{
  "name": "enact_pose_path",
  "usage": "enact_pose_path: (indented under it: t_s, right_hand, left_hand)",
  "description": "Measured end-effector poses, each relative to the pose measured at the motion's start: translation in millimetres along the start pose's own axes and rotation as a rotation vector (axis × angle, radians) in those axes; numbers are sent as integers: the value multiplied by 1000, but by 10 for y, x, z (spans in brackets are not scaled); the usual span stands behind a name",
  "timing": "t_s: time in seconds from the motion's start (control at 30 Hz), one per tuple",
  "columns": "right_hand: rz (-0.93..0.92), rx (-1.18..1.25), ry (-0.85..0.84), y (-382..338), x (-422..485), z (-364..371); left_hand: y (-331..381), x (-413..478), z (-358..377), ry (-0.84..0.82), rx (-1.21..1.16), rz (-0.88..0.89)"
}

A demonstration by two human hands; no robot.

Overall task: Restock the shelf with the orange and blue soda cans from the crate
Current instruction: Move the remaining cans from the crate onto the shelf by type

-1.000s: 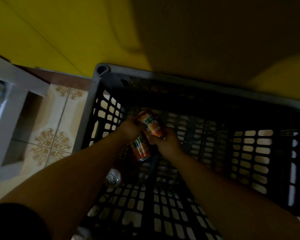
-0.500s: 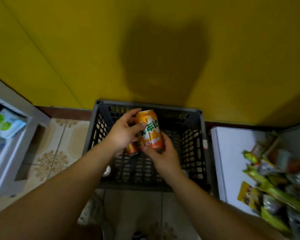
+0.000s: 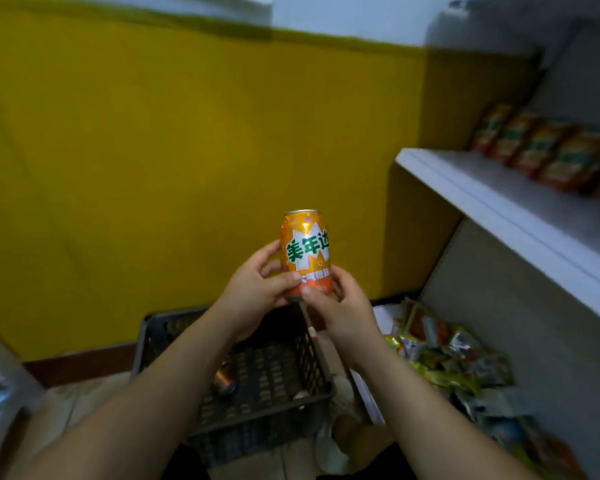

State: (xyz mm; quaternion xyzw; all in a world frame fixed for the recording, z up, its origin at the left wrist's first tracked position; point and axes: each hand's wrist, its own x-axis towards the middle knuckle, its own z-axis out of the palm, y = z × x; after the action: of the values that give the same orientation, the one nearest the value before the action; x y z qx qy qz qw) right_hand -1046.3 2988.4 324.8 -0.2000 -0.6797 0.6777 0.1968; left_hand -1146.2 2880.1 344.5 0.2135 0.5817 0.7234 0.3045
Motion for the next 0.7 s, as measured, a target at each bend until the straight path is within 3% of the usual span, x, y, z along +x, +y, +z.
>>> enact_pose_path:
  t_s: [0.4, 0.7]
  right_hand:
    - [-164, -189, 457, -1179, -646, -1460]
    - [-146, -327, 745, -1445, -990, -2475]
  left_hand:
    - [379, -187, 1649, -499, 88, 55]
    - [271, 171, 2830, -778, 400, 115]
